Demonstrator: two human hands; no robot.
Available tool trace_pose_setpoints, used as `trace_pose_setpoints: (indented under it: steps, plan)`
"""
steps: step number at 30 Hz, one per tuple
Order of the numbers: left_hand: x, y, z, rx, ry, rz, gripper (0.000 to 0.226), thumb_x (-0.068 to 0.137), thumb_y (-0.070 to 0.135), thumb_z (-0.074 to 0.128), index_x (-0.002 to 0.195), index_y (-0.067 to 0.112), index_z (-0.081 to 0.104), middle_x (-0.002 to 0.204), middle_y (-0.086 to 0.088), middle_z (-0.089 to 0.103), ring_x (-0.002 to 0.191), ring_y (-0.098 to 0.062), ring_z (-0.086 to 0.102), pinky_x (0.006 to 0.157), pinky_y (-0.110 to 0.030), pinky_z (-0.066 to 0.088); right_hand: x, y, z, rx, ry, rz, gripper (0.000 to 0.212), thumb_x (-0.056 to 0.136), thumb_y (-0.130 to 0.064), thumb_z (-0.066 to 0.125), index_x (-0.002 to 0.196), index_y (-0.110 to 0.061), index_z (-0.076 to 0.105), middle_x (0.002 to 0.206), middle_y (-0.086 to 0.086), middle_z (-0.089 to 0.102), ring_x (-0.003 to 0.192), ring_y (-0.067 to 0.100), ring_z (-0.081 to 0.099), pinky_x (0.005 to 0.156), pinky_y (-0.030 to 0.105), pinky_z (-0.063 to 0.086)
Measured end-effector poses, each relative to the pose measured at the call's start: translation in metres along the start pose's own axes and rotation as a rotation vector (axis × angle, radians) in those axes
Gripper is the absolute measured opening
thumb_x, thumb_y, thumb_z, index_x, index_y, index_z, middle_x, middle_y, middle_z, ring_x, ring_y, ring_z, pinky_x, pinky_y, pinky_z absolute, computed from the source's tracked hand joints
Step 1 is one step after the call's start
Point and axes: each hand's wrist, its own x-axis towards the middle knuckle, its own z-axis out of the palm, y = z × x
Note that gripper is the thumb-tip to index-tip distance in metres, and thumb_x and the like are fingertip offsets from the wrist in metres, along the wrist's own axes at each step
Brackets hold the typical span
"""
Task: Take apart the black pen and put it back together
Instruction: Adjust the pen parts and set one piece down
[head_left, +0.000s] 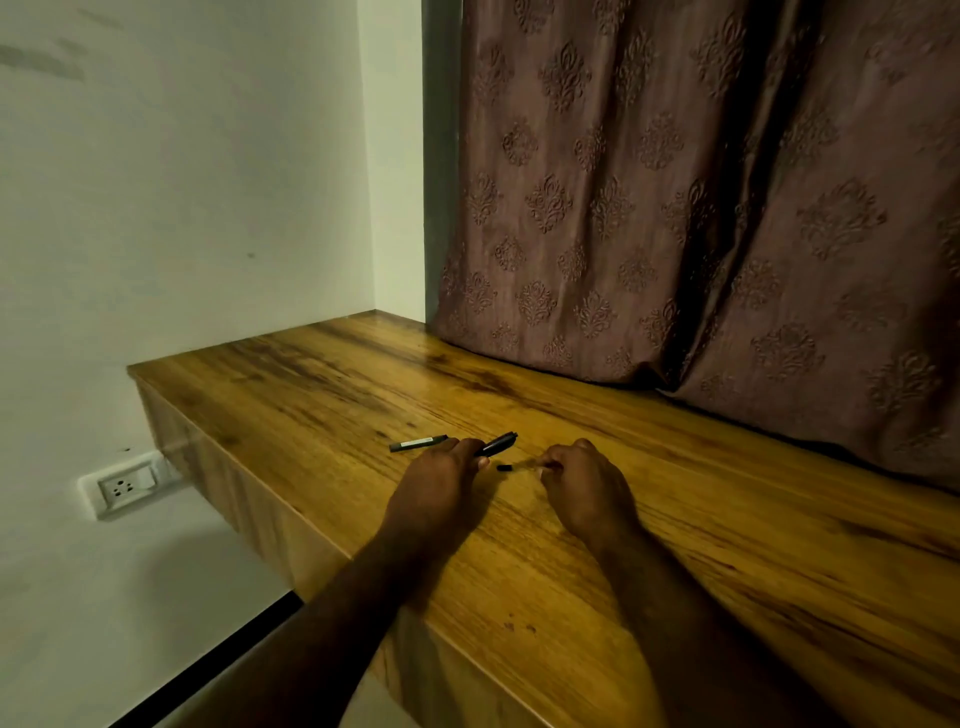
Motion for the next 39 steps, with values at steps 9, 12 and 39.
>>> trace_pose_setpoints:
  steps: [9, 12, 39]
  plan:
    - [0.001, -0.001, 0.001, -0.013, -0.004, -0.004, 0.055, 0.087, 0.057, 0.027, 0.1, 0.017, 0.063, 0.088, -0.005, 0.064, 0.076, -0.021, 0.06, 0.062, -0.03, 0.042, 0.001, 0.002, 0.0, 0.123, 0.058, 0.011, 0.012, 0.098, -0.019, 0.05, 0.09, -0.023, 0.058, 0.092, -0.004, 0.064, 0.081, 0.016, 0.059, 0.068, 0.031, 0.049]
    - [0.001, -0.003, 0.003, 0.016, 0.0, -0.004, 0.043, 0.089, 0.05, 0.036, 0.099, 0.018, 0.063, 0.087, -0.004, 0.064, 0.075, -0.021, 0.06, 0.061, -0.03, 0.042, -0.001, 0.0, -0.004, 0.475, 0.109, 0.013, 0.01, 0.096, -0.015, 0.054, 0.092, -0.016, 0.063, 0.087, -0.002, 0.066, 0.079, 0.012, 0.06, 0.061, 0.022, 0.043]
    - [0.0, -0.007, 0.005, 0.057, 0.029, 0.054, 0.031, 0.092, 0.048, 0.05, 0.093, 0.02, 0.064, 0.079, -0.001, 0.065, 0.067, -0.019, 0.06, 0.058, -0.033, 0.046, -0.005, -0.017, 0.0, 0.924, -0.047, 0.004, 0.011, 0.092, 0.0, 0.057, 0.091, -0.007, 0.064, 0.081, 0.015, 0.069, 0.063, 0.014, 0.056, 0.057, 0.026, 0.046]
